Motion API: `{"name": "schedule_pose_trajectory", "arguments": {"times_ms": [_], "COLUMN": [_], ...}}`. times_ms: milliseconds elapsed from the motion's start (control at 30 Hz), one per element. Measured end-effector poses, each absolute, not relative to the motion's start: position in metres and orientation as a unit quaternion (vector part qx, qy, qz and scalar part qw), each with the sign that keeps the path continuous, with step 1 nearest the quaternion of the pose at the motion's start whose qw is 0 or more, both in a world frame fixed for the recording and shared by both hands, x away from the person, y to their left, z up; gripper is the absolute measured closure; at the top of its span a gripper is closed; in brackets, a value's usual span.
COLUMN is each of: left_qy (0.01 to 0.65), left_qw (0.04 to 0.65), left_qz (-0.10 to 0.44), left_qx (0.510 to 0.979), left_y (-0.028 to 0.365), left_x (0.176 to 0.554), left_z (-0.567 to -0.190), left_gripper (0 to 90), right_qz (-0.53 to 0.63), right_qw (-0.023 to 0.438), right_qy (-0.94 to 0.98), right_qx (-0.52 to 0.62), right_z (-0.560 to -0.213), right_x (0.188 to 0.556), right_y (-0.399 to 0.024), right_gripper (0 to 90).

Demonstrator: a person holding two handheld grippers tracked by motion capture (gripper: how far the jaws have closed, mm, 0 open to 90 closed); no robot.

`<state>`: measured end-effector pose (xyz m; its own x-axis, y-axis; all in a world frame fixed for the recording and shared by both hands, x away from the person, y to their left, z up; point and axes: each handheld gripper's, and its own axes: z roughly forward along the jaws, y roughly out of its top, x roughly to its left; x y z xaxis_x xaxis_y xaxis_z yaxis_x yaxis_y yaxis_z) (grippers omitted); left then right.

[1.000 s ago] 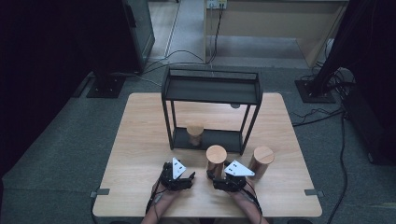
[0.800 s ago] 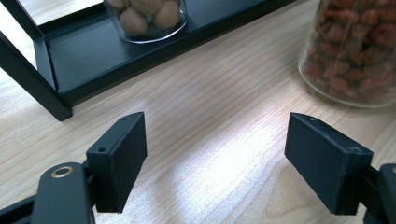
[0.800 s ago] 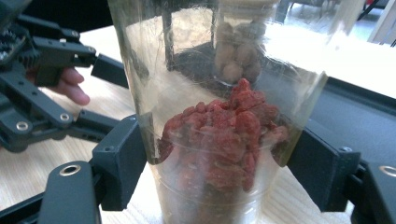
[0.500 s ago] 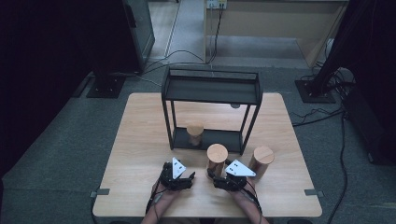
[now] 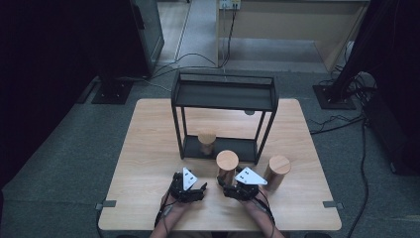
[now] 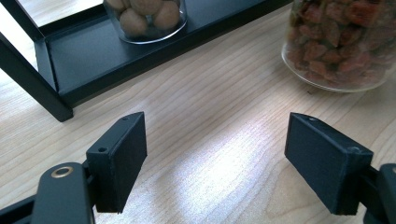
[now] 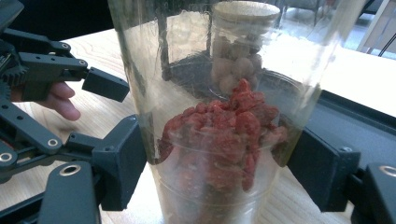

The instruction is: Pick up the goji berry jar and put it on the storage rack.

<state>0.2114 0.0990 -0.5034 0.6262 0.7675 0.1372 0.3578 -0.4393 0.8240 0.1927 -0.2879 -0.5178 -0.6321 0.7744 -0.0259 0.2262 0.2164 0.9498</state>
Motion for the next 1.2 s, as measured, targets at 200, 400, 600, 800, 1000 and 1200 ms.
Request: {"name": "schedule_pose_trajectory", "arguments": {"times_ms": [200, 400, 600, 800, 1000, 1200], "left_qy": [0.347, 0.348, 0.349, 0.349, 0.348, 0.348], "left_qw": [0.398, 0.4, 0.401, 0.402, 0.401, 0.401], "left_qz": [0.258, 0.256, 0.255, 0.254, 0.255, 0.254], "left_qx": [0.809, 0.808, 0.807, 0.807, 0.808, 0.808], "left_y": [0.098, 0.099, 0.1, 0.1, 0.1, 0.1], "left_x": [0.211, 0.211, 0.211, 0.212, 0.212, 0.212], "left_z": [-0.504, -0.504, -0.504, -0.504, -0.503, -0.503], "left_gripper": [21.0, 21.0, 21.0, 21.0, 21.0, 21.0], "right_qz": [0.522, 0.52, 0.519, 0.515, 0.512, 0.515], "right_qw": [0.265, 0.269, 0.271, 0.275, 0.278, 0.28], "right_qy": [0.735, 0.733, 0.733, 0.733, 0.732, 0.725], "right_qx": [0.342, 0.345, 0.346, 0.348, 0.353, 0.36], "right_z": [-0.517, -0.516, -0.516, -0.516, -0.513, -0.511], "right_x": [0.194, 0.196, 0.199, 0.2, 0.202, 0.206], "right_y": [-0.284, -0.281, -0.278, -0.277, -0.277, -0.276], "right_gripper": [24.9, 24.9, 24.9, 24.9, 24.9, 24.9]}}
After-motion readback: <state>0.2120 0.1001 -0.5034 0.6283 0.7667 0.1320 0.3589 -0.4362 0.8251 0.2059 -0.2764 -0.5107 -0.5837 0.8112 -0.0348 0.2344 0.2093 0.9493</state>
